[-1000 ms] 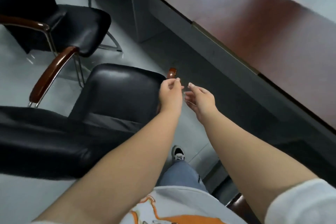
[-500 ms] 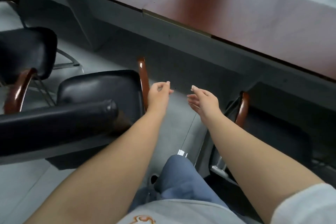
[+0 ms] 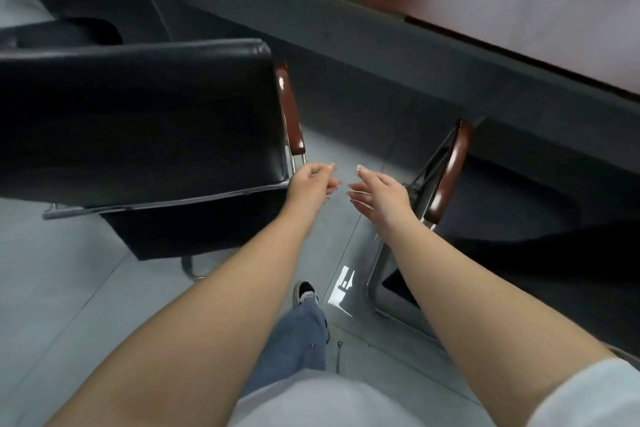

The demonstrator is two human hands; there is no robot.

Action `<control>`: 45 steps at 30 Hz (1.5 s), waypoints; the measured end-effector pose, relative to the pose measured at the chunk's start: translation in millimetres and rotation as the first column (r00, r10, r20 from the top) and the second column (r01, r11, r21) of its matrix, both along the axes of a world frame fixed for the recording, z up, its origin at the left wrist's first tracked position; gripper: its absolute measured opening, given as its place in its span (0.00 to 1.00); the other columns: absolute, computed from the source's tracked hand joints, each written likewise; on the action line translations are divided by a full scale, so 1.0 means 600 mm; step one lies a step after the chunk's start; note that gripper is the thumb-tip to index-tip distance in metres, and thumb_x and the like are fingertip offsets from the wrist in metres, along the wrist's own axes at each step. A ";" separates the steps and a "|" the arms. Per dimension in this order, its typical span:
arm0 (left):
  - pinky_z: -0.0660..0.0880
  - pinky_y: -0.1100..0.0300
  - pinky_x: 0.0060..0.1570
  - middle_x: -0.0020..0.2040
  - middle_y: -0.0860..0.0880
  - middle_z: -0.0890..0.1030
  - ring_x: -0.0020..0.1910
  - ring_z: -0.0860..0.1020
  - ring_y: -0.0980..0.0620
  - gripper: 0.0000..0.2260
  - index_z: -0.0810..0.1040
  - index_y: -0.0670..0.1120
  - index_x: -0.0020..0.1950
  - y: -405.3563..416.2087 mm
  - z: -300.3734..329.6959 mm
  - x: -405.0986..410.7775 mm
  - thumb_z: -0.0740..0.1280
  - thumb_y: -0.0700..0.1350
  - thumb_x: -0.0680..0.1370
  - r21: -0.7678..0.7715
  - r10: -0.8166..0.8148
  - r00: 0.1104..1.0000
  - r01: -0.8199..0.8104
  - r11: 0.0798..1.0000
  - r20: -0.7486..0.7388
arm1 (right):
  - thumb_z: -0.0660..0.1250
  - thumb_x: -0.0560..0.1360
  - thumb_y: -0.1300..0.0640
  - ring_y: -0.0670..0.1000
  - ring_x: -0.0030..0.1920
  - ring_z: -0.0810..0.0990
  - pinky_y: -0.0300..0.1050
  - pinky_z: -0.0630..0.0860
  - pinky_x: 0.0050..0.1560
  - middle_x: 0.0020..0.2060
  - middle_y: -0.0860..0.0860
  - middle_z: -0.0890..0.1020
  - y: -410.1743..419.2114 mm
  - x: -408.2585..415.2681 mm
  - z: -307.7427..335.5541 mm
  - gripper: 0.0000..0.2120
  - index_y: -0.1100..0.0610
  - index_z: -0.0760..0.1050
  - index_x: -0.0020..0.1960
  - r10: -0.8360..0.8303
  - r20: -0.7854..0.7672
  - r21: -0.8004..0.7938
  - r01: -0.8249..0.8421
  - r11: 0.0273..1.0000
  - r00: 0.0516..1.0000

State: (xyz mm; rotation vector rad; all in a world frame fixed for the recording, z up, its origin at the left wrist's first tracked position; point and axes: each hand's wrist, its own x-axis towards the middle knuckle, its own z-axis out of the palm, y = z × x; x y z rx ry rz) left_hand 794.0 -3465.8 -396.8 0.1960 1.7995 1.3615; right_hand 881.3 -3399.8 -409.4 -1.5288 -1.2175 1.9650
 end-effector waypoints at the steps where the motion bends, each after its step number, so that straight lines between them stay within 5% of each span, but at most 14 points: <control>1: 0.70 0.66 0.37 0.37 0.51 0.76 0.35 0.74 0.57 0.04 0.74 0.46 0.48 -0.025 -0.004 0.013 0.61 0.45 0.79 -0.011 -0.001 1.000 0.001 1.000 0.012 | 0.65 0.77 0.54 0.49 0.38 0.79 0.39 0.77 0.43 0.39 0.53 0.79 -0.026 0.012 -0.004 0.06 0.56 0.74 0.45 0.001 -0.008 -0.022 -0.001 1.000 1.000; 8: 0.72 0.65 0.42 0.38 0.50 0.77 0.40 0.75 0.56 0.06 0.75 0.45 0.51 -0.182 -0.011 0.048 0.61 0.45 0.79 -0.056 0.083 0.996 -0.080 0.995 0.045 | 0.64 0.77 0.54 0.49 0.40 0.79 0.40 0.77 0.47 0.41 0.53 0.80 -0.163 0.049 -0.011 0.10 0.60 0.74 0.54 0.111 0.014 -0.056 -0.110 0.992 0.994; 14: 0.74 0.61 0.48 0.40 0.51 0.78 0.41 0.77 0.56 0.06 0.76 0.46 0.51 -0.286 -0.005 -0.013 0.61 0.46 0.80 -0.066 0.199 0.980 -0.200 0.978 -0.018 | 0.65 0.77 0.55 0.49 0.39 0.80 0.41 0.77 0.46 0.38 0.52 0.80 -0.251 -0.022 -0.005 0.05 0.57 0.74 0.47 0.244 0.008 -0.057 -0.243 0.968 0.970; 21: 0.71 0.64 0.38 0.39 0.50 0.78 0.38 0.75 0.56 0.07 0.76 0.45 0.53 -0.450 -0.010 -0.157 0.61 0.46 0.80 -0.039 0.381 0.924 -0.381 0.924 0.000 | 0.66 0.76 0.56 0.49 0.40 0.80 0.40 0.78 0.45 0.40 0.54 0.81 -0.388 -0.196 0.009 0.04 0.55 0.74 0.43 0.462 -0.007 -0.037 -0.462 0.886 0.887; 30: 0.70 0.66 0.36 0.37 0.50 0.76 0.35 0.74 0.56 0.07 0.73 0.49 0.41 -0.707 -0.019 -0.409 0.62 0.46 0.79 -0.054 0.455 0.890 -0.453 0.890 0.030 | 0.66 0.76 0.53 0.50 0.43 0.80 0.42 0.77 0.50 0.41 0.51 0.81 -0.648 -0.470 0.004 0.04 0.54 0.75 0.46 0.613 -0.029 -0.059 -0.613 0.788 0.790; 36: 0.71 0.65 0.37 0.38 0.51 0.77 0.38 0.76 0.55 0.06 0.74 0.46 0.51 -0.796 -0.015 -0.552 0.61 0.47 0.79 -0.036 0.465 0.885 -0.464 0.885 0.027 | 0.66 0.76 0.54 0.49 0.40 0.80 0.41 0.77 0.48 0.37 0.51 0.80 -0.731 -0.617 0.024 0.05 0.55 0.75 0.45 0.589 -0.078 -0.044 -0.593 0.804 0.804; 45: 0.70 0.64 0.38 0.37 0.51 0.76 0.37 0.75 0.55 0.08 0.74 0.50 0.41 -0.761 -0.026 -0.719 0.61 0.47 0.79 -0.036 0.376 0.926 -0.375 0.926 0.037 | 0.66 0.76 0.54 0.50 0.40 0.79 0.42 0.77 0.50 0.39 0.52 0.80 -0.700 -0.779 -0.002 0.09 0.58 0.76 0.51 0.499 -0.063 -0.036 -0.502 0.864 0.864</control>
